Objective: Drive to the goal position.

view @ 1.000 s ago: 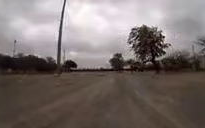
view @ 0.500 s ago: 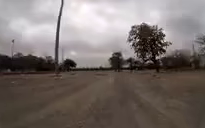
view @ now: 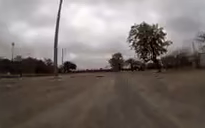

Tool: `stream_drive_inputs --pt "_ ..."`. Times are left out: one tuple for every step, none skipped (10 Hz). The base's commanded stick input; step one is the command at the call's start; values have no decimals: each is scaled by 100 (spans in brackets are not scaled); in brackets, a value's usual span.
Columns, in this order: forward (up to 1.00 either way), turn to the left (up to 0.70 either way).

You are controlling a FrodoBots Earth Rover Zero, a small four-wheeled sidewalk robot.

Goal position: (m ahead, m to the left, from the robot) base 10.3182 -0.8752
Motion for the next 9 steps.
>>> stream_drive_inputs --pt "70 -1" --pt "70 -1" --pt "70 -1" --pt "70 -1" --pt "70 -1" --pt "70 -1" --pt "70 -1" --pt "70 -1" --pt "70 -1"
